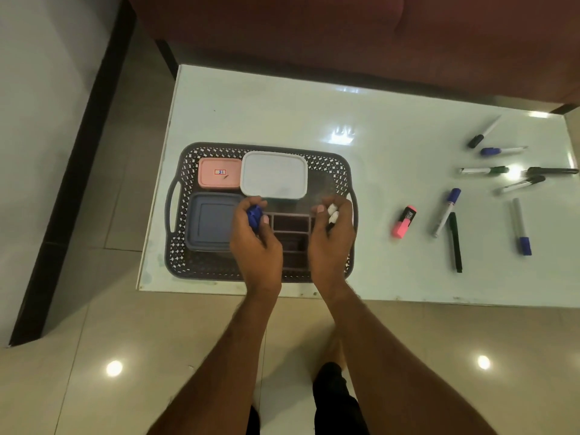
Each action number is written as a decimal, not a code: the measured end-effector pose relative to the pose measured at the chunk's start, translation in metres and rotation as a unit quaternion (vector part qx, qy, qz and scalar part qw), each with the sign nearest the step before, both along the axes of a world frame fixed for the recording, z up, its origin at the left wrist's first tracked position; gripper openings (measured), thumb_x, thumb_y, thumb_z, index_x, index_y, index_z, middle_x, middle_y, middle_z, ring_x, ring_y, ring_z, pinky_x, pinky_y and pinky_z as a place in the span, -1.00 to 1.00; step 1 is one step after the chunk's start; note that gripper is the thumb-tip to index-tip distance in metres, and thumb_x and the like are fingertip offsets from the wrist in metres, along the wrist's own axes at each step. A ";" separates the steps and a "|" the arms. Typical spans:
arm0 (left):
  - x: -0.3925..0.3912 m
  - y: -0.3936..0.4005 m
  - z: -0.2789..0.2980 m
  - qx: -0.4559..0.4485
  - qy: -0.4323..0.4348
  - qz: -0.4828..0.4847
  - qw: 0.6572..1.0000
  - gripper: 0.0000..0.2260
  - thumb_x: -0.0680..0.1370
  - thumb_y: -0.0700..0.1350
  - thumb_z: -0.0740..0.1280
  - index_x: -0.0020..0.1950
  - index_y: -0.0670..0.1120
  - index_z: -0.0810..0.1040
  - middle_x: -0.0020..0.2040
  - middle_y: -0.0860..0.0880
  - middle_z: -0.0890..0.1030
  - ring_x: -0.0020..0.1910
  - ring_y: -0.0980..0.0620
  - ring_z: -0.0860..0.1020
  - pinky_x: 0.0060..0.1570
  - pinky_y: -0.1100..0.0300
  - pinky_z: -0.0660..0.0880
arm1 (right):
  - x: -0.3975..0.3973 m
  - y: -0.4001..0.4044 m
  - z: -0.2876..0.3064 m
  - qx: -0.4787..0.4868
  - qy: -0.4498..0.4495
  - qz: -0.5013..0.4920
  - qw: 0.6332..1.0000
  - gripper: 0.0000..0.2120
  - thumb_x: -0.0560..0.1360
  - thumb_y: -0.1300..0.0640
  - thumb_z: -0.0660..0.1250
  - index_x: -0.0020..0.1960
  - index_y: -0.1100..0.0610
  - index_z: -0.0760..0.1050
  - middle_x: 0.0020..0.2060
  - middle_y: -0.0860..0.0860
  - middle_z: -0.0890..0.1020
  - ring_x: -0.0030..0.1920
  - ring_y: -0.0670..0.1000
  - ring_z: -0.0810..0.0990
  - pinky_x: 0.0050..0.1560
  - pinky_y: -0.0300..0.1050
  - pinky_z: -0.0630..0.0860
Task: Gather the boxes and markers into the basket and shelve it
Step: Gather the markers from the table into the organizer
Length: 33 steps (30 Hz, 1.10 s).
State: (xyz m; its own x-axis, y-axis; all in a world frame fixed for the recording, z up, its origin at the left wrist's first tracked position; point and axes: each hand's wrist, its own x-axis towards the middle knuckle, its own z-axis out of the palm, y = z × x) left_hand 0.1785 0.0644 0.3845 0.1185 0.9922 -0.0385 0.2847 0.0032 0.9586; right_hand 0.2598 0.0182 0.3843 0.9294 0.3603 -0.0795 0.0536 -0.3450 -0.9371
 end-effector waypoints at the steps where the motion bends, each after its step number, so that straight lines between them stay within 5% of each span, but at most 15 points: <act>1: 0.000 0.001 -0.001 0.004 0.011 0.001 1.000 -0.74 0.62 -0.33 0.30 0.30 -0.18 0.50 0.18 -0.05 0.64 0.16 0.29 0.56 0.15 0.51 0.42 | 0.000 0.000 0.000 -0.003 -0.002 0.001 1.000 -0.89 0.70 0.15 0.20 0.17 0.08 0.48 -0.03 -0.01 0.67 -0.03 -0.13 0.68 -0.09 -0.38 0.58; 5: 0.002 0.001 -0.005 0.010 0.042 -0.004 0.999 -0.72 0.62 -0.32 0.30 0.31 -0.13 0.49 0.18 -0.02 0.63 0.13 0.36 0.53 0.15 0.52 0.41 | 0.000 0.000 -0.001 -0.014 -0.007 0.011 1.000 -0.90 0.71 0.14 0.17 0.17 0.03 0.45 -0.02 -0.01 0.67 0.00 -0.12 0.68 -0.08 -0.35 0.62; 12: 0.003 -0.001 -0.003 0.002 0.045 0.002 0.999 -0.63 0.60 -0.31 0.34 0.40 -0.13 0.45 0.28 -0.01 0.57 0.18 0.26 0.54 0.20 0.46 0.47 | 0.000 -0.003 -0.001 0.004 0.016 0.022 1.000 -0.89 0.70 0.08 0.19 0.12 -0.14 0.40 -0.03 -0.04 0.64 -0.02 -0.03 0.68 -0.03 0.08 0.69; 17: 0.009 -0.003 0.000 0.001 0.053 0.010 0.999 -0.56 0.60 -0.29 0.37 0.47 -0.14 0.41 0.36 -0.03 0.53 0.27 0.14 0.52 0.19 0.49 0.46 | 0.005 -0.006 0.003 0.021 0.057 0.054 0.997 -0.87 0.69 0.05 0.21 0.23 -0.08 0.44 0.00 -0.07 0.61 -0.01 -0.04 0.67 -0.04 0.07 0.69; 22: 0.013 -0.005 0.003 0.009 0.049 0.025 0.998 -0.54 0.59 -0.26 0.39 0.47 -0.13 0.41 0.37 -0.05 0.52 0.20 0.30 0.54 0.16 0.46 0.49 | 0.012 -0.013 0.009 0.017 0.053 0.092 0.994 -0.76 0.70 0.01 0.19 0.34 -0.03 0.44 0.06 -0.07 0.62 0.04 -0.06 0.66 0.04 0.02 0.68; 28: 0.024 -0.016 0.013 0.070 0.044 0.074 0.994 -0.58 0.56 -0.18 0.42 0.40 -0.15 0.45 0.33 -0.04 0.55 0.33 0.08 0.52 0.31 0.16 0.54 | 0.035 -0.043 0.025 0.054 0.019 0.118 0.991 -0.75 0.71 0.09 0.21 0.35 0.11 0.48 0.17 -0.05 0.63 0.19 -0.16 0.60 0.16 -0.40 0.50; 33: 0.053 -0.027 0.028 0.155 0.046 0.119 0.980 -0.57 0.56 -0.17 0.43 0.38 -0.25 0.45 0.32 -0.16 0.56 0.34 -0.03 0.53 0.34 0.06 0.52 | 0.076 -0.072 0.032 0.069 -0.024 0.073 0.995 -0.78 0.69 0.15 0.24 0.28 0.17 0.53 0.14 -0.01 0.65 0.20 -0.06 0.61 0.26 -0.16 0.56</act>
